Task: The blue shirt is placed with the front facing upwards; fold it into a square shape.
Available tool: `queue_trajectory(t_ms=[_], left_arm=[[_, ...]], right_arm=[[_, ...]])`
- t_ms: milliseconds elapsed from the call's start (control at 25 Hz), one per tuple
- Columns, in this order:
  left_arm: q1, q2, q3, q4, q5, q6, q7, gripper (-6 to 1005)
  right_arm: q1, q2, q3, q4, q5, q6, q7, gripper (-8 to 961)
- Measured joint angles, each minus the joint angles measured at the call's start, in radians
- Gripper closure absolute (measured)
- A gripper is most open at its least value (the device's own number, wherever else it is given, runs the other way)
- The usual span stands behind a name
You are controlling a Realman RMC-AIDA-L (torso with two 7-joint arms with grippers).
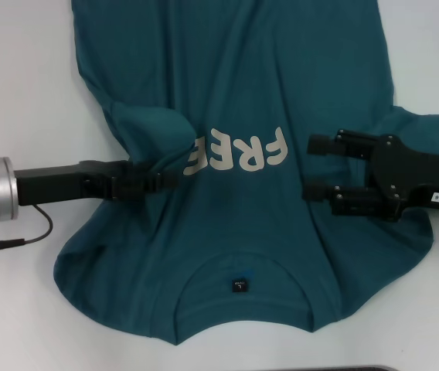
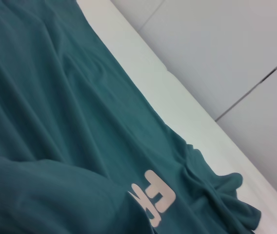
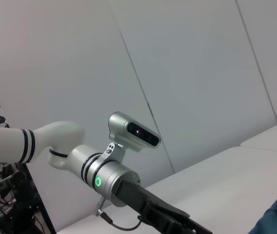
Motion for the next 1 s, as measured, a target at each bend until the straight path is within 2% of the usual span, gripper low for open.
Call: queue_trajectory(t_ms=[240, 600, 1000], left_arm=[[-0.019, -0.001, 0.021, 0.055, -0.001, 0.006, 0.003, 267], [-0.030, -0.003, 0.034, 0.060, -0.003, 0.004, 0.005, 267], [-0.016, 0.001, -0.057, 0.031, -0.088, -0.070, 0.064, 268]], right_arm=[[-0.001, 0.000, 0.000, 0.000, 0.000, 0.000, 0.000, 126], [-0.002, 0.000, 0.000, 0.000, 0.000, -0.004, -0.002, 127], [0.001, -0.007, 0.078, 0.023, 0.000, -0.009, 0.035, 128]])
